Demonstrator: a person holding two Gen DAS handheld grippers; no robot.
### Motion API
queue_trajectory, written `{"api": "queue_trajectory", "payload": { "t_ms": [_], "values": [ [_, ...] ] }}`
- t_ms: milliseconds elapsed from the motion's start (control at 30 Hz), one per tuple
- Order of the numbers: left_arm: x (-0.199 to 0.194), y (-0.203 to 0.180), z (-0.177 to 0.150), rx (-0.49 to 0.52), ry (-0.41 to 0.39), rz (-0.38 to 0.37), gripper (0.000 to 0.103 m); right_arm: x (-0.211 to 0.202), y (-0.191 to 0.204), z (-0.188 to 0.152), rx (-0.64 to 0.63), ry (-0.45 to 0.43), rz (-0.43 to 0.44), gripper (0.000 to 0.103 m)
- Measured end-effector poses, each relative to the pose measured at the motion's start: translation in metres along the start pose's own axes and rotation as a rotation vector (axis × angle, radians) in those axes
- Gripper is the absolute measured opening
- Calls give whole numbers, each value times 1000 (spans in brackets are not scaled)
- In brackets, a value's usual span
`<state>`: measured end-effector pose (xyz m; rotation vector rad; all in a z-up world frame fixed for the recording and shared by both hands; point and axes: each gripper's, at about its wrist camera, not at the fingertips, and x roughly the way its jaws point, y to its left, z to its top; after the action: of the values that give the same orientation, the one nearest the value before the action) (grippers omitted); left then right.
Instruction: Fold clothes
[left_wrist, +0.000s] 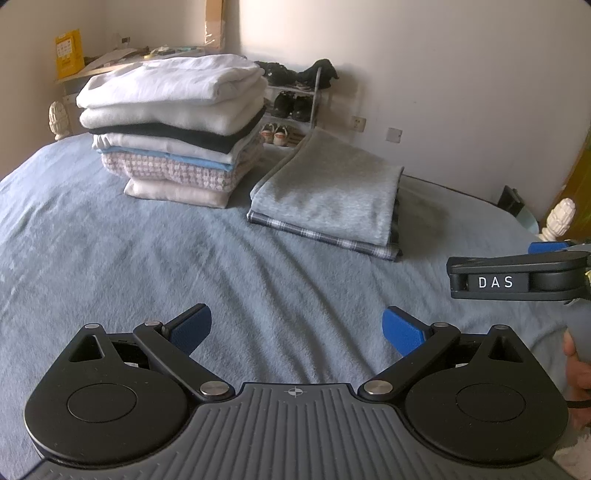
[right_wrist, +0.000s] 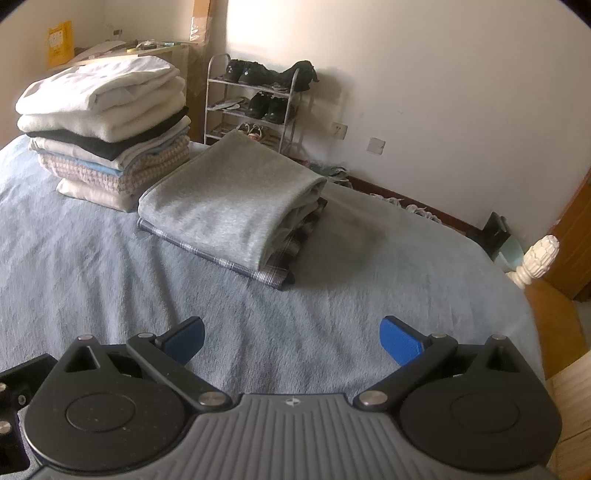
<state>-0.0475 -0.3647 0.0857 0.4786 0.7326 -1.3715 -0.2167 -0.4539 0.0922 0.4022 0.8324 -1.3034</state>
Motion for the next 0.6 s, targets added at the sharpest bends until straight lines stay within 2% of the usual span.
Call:
{"api": "queue_trajectory", "payload": {
  "t_ms": [600],
  "values": [
    [0, -2, -1, -5, 8, -5, 100, 0, 4, 0, -28, 3, 3, 103]
  ]
}}
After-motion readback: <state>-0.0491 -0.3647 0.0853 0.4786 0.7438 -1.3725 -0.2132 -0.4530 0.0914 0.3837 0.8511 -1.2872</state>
